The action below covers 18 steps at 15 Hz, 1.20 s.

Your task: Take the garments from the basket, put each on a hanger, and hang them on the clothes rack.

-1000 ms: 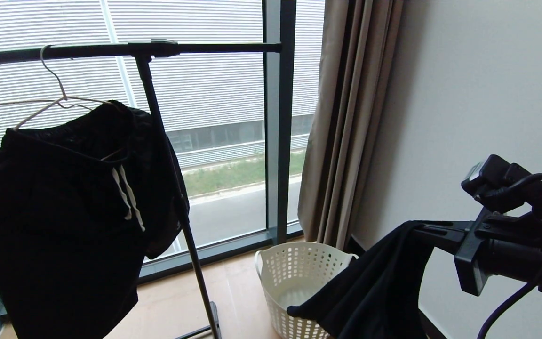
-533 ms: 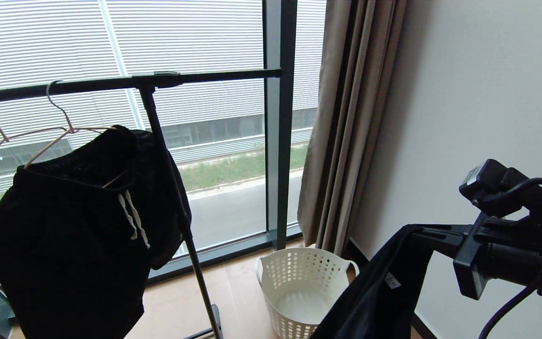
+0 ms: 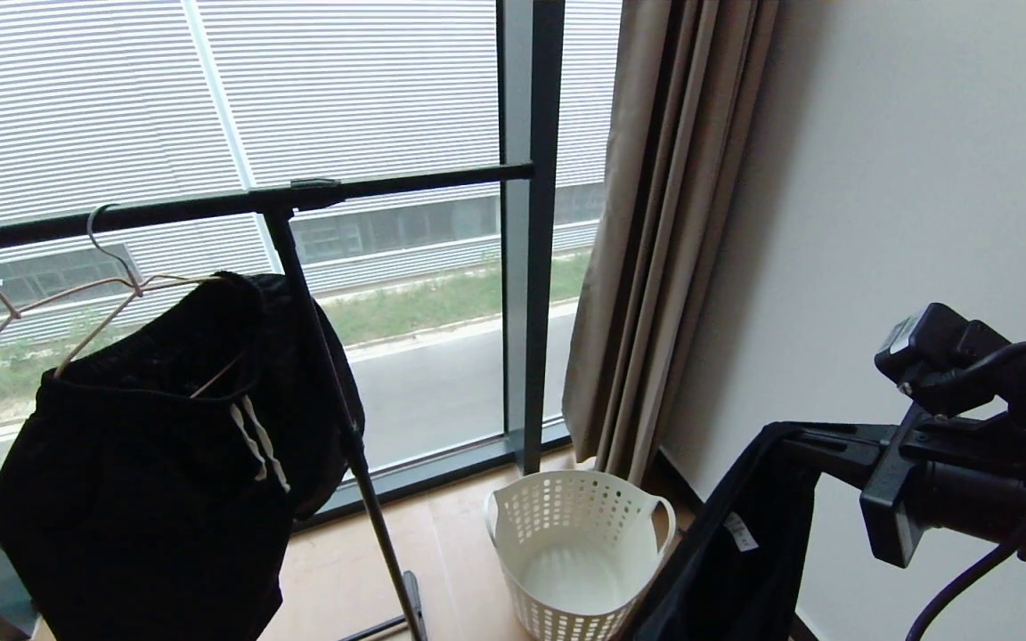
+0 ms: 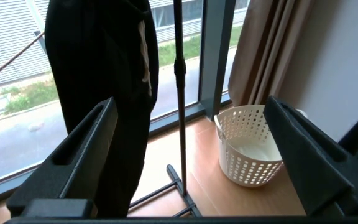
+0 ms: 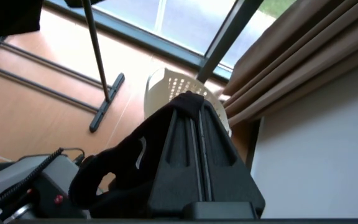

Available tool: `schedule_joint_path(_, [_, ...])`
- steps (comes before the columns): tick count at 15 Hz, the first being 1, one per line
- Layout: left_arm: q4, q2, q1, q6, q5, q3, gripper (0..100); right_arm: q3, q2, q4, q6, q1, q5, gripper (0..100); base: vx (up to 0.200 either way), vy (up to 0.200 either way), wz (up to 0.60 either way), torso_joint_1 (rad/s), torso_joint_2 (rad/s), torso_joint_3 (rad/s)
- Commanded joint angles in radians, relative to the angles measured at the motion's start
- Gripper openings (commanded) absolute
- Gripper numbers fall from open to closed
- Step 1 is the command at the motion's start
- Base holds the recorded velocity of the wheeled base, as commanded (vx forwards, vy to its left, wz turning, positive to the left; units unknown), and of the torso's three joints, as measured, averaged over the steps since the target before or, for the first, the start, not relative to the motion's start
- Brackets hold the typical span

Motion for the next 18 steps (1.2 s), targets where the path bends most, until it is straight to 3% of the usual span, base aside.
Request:
schedule_joint_path(1, [0.0,0.0,0.0,0.0,0.0,0.001,100,0.015,0.0,-0.024,0.001,0.0,0.0,0,0.0,0.0,0.6,0.027,-0.06,-0.041])
schedule_joint_path(8, [0.0,0.0,0.0,-0.007,0.001,0.0,100,0.024,0.0,-0.031,0.0,0.001,0.002,0,0.0,0.0,0.6,0.009,-0.01,-0.006])
schedule_joint_path(12, [0.0,0.0,0.0,-0.008,0.001,0.0,100,0.025,0.002,-0.031,0.0,0.001,0.002,0,-0.15,0.0,0.0,0.003,0.0,0.002])
schedule_joint_path(18, [0.0,0.0,0.0,-0.008,0.001,0.0,100,0.033,0.003,-0.031,-0.002,0.011,0.0,0,0.0,0.2,0.0,-0.002,0.0,0.006])
